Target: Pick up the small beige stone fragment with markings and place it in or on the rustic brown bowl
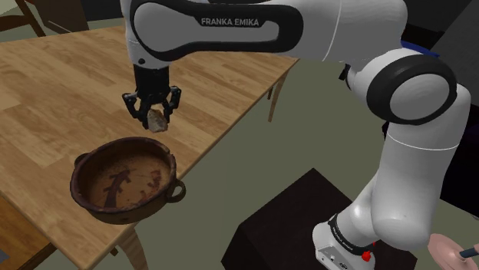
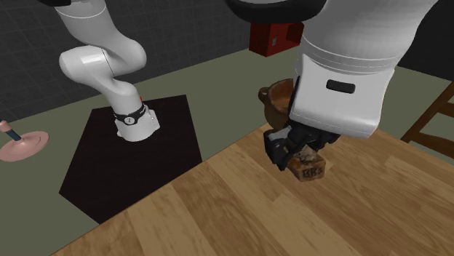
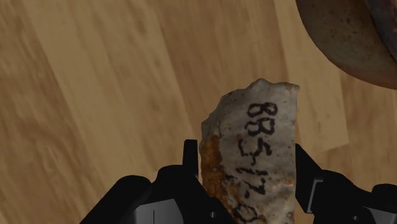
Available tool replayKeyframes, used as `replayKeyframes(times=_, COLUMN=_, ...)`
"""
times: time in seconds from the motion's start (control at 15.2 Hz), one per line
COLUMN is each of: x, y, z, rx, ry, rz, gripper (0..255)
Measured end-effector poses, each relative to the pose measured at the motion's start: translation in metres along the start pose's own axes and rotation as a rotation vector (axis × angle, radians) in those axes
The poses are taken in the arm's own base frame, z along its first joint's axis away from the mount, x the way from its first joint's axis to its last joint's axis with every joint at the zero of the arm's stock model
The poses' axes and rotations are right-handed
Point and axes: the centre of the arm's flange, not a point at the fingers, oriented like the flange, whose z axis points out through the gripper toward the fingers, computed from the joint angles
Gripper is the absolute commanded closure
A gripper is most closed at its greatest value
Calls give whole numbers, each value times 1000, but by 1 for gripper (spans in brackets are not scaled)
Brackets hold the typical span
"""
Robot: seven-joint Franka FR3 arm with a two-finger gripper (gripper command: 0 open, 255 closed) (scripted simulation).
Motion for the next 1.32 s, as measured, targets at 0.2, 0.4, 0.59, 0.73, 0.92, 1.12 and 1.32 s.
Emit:
replayKeyframes(times=0.2, x=-2, y=-1, z=-16, rx=0, ry=0, rz=0, gripper=255)
replayKeyframes(times=0.4, x=-3, y=-1, z=-31, rx=0, ry=0, rz=0, gripper=255)
replayKeyframes(times=0.59, x=-5, y=-4, z=-47, rx=0, ry=0, rz=0, gripper=255)
replayKeyframes(times=0.73, x=-5, y=-4, z=-58, rx=0, ry=0, rz=0, gripper=255)
replayKeyframes(times=0.92, x=-7, y=-5, z=-74, rx=0, ry=0, rz=0, gripper=255)
replayKeyframes(times=1.12, x=-8, y=-7, z=-90, rx=0, ry=0, rz=0, gripper=255)
replayKeyframes(times=1.32, x=-10, y=-6, z=-105, rx=0, ry=0, rz=0, gripper=255)
